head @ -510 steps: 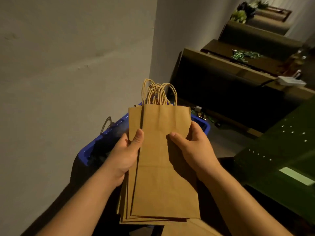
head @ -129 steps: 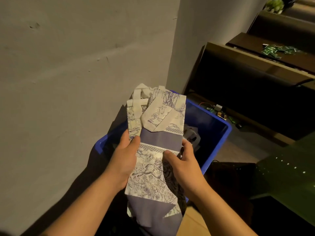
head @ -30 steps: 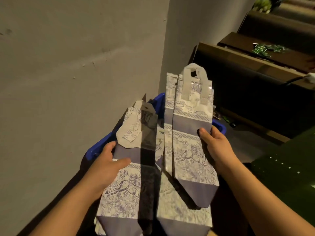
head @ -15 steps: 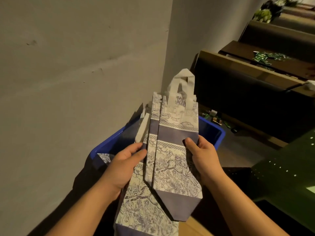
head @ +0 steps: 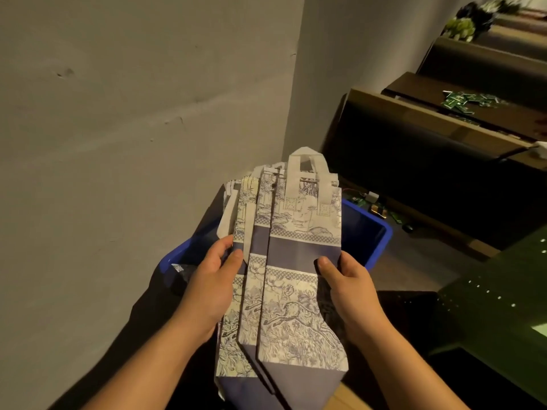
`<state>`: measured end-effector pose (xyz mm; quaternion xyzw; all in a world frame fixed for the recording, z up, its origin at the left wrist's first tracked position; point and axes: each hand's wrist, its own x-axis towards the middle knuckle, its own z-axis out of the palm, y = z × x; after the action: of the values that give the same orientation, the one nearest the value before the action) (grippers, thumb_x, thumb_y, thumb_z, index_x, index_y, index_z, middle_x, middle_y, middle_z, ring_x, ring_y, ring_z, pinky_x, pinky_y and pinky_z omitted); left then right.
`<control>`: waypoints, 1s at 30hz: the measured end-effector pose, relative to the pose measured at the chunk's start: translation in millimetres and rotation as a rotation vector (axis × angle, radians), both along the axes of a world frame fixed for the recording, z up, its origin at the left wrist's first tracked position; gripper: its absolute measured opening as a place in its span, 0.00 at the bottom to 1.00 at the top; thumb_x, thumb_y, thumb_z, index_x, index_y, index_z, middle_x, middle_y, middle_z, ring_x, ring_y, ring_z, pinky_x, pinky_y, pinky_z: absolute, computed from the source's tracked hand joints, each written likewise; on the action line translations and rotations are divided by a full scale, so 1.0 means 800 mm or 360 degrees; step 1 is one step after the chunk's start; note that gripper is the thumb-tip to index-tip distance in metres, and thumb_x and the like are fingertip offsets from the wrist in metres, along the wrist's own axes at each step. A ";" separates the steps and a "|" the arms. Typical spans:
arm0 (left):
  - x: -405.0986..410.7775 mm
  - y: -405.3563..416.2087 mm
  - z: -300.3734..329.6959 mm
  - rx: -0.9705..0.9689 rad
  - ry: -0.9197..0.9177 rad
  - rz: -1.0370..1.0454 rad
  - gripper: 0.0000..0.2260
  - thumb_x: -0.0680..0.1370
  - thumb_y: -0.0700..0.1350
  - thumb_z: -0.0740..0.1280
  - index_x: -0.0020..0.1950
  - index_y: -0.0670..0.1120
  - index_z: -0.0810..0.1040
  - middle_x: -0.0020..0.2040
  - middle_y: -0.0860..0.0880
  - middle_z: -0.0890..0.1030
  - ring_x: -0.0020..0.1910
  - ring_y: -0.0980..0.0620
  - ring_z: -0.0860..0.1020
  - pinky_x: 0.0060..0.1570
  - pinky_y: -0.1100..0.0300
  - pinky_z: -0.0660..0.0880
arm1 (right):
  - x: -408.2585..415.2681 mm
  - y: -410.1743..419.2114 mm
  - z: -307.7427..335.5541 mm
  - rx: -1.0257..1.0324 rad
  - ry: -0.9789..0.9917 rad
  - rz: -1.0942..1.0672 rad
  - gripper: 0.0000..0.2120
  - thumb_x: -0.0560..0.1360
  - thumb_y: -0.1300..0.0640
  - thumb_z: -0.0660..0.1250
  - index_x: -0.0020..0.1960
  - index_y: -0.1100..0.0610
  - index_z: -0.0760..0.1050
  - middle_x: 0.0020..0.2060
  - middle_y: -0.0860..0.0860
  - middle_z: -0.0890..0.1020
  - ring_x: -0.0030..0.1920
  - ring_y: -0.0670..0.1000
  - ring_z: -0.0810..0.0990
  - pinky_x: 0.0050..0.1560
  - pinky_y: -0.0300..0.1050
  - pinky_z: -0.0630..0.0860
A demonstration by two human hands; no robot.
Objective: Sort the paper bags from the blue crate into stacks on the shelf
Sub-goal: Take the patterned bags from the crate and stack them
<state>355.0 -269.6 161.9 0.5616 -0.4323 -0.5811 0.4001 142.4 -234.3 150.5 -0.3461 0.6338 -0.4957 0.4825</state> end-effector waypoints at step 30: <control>-0.024 0.005 -0.012 0.0370 0.0501 -0.0058 0.34 0.69 0.55 0.76 0.73 0.51 0.73 0.64 0.48 0.84 0.62 0.46 0.83 0.65 0.42 0.77 | 0.040 0.018 -0.022 -0.0137 -0.0040 0.0369 0.30 0.85 0.60 0.62 0.81 0.42 0.57 0.72 0.41 0.75 0.70 0.47 0.77 0.71 0.56 0.74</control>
<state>335.6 -265.8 152.6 0.4983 -0.3045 -0.7149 0.3845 174.4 -219.5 133.3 -0.4311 0.5615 -0.4678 0.5291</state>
